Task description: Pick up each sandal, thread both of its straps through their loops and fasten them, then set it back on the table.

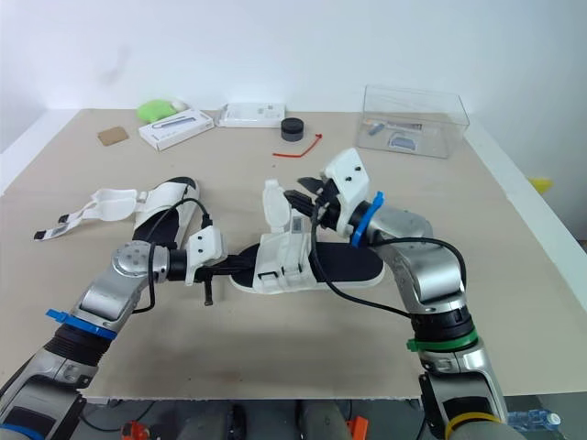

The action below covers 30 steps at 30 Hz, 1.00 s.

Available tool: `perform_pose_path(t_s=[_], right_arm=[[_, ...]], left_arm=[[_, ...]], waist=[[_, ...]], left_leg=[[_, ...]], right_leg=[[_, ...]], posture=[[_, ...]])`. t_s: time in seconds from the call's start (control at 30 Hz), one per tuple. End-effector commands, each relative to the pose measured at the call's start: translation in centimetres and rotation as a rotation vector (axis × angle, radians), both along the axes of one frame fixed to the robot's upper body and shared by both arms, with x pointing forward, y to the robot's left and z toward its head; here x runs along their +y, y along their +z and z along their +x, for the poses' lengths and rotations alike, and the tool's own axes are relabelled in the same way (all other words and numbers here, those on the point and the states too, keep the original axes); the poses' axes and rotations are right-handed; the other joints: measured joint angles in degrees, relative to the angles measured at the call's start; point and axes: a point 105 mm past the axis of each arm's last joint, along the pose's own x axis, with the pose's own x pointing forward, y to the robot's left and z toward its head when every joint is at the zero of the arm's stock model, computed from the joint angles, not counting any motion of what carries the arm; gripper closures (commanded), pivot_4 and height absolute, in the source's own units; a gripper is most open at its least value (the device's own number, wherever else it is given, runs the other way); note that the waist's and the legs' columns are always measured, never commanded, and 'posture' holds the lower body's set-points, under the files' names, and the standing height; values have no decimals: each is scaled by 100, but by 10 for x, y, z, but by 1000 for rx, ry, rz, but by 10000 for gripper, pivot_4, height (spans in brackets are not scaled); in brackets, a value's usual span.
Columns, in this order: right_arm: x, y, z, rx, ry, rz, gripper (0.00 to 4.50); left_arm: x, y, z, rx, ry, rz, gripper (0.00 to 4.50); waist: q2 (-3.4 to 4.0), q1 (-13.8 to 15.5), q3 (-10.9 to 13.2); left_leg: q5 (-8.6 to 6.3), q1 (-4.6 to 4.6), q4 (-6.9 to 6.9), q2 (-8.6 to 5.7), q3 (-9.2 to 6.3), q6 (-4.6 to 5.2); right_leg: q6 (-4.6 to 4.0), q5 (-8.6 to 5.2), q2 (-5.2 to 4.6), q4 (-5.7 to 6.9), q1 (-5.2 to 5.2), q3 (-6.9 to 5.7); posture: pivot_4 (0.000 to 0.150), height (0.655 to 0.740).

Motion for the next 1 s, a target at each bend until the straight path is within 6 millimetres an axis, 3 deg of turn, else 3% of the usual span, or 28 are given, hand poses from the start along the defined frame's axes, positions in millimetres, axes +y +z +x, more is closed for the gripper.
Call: perform_pose_path(t_s=[0.03,0.27,0.43,0.6,0.7,0.8,1.0], right_arm=[[-1,-15,9,108,-20,-14,44586],[-20,-38,25,261,-120,-89,44923],[-23,-56,19,382,-98,-160,44923],[-22,-53,20,397,-92,-142,44923],[-24,-39,25,400,-83,-89,44923],[-26,-11,34,415,-65,20,36763],[-22,11,42,532,-25,177,9218]], left_arm=[[1,-15,-2,40,8,40,45000],[4,-14,-4,36,10,44,45000],[5,-14,-4,34,16,44,45000],[5,-14,-3,32,18,45,45000],[5,-14,-2,30,17,47,45000],[5,-14,-2,28,15,46,45000],[4,-13,-3,26,8,45,45000]], waist=[[-1,1,0],[0,1,0],[0,0,0],[0,1,0],[0,0,0],[2,0,1],[2,-1,1]], left_leg=[[0,0,0,0,0,0],[0,-5,-2,-2,3,0],[0,-3,-8,-1,-1,0],[0,-2,-10,0,-3,1],[0,-3,-11,0,-3,0],[0,-4,-11,-1,0,0],[0,-3,-14,2,-4,1]], right_leg=[[0,0,0,0,0,0],[-12,5,-5,0,-5,0],[-8,-3,-2,0,-5,-2],[-10,-4,-1,0,-5,-4],[-10,-4,-1,0,-6,-3],[-10,-3,-2,0,-7,-2],[-44,15,-1,-1,-7,-6]], posture=[[1500,7400],[1500,7400],[1500,7400],[1500,7400],[1500,7400],[1500,7400],[1500,7400]])
